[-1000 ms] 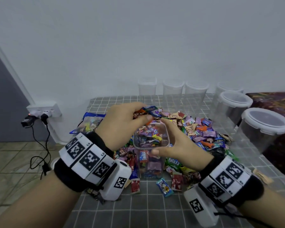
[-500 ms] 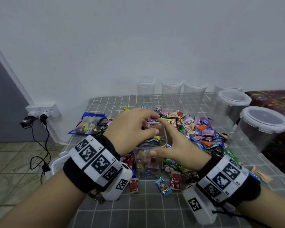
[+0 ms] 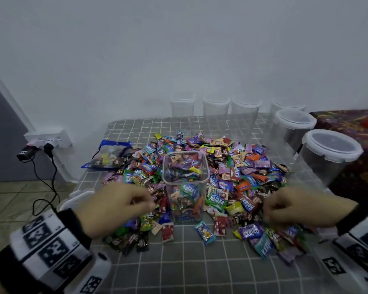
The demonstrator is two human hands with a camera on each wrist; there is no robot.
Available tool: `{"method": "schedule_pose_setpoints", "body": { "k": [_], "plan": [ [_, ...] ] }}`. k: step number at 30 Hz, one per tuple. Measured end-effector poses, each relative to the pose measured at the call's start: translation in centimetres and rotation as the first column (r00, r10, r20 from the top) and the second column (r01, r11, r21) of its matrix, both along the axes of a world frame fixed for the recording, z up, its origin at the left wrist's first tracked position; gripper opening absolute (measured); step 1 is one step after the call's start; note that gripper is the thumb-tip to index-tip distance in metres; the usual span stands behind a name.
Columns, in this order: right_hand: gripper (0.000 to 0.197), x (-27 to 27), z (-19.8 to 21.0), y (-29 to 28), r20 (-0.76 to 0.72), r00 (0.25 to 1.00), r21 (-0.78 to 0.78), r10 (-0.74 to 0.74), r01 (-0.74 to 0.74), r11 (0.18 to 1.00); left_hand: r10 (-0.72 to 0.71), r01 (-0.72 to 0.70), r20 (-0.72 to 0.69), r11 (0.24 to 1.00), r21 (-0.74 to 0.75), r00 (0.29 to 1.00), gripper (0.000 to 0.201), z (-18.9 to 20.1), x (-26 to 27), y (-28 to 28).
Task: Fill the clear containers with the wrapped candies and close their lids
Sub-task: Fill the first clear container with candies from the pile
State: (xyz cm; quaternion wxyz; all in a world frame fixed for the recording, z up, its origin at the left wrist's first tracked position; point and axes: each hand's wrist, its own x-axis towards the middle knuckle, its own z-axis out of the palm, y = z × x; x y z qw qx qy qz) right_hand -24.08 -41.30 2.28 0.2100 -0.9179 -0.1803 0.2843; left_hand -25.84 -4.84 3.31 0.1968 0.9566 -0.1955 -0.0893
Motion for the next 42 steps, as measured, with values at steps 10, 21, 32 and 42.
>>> {"method": "schedule_pose_setpoints", "body": {
  "k": [10,21,32,42],
  "plan": [
    [0.021,-0.7,-2.7,0.3,-0.588,0.808,-0.116,0.036,-0.129,0.985,-0.062,-0.099,-0.827,0.985,-0.14,0.559,0.025,-5.7,-0.4,0.0],
    [0.016,5.3,-3.5,4.9,-0.423,0.898,0.025,-0.122,0.147,0.989,0.132,-0.338,-0.753,0.933,-0.126,0.645,0.017,-5.7,3.6,-0.8],
    [0.01,4.6,-1.3,2.5,-0.119,0.983,0.134,-0.137,0.153,0.979,0.155,-0.341,-0.617,0.92,-0.195,0.772,0.017,-5.6,3.9,-0.6],
    [0.037,-0.5,-0.6,-7.3,0.051,0.946,-0.564,-0.319,0.291,0.773,0.157,-0.116,-0.562,0.987,0.108,0.812,0.029,-5.0,1.5,2.5]
  ]
}}
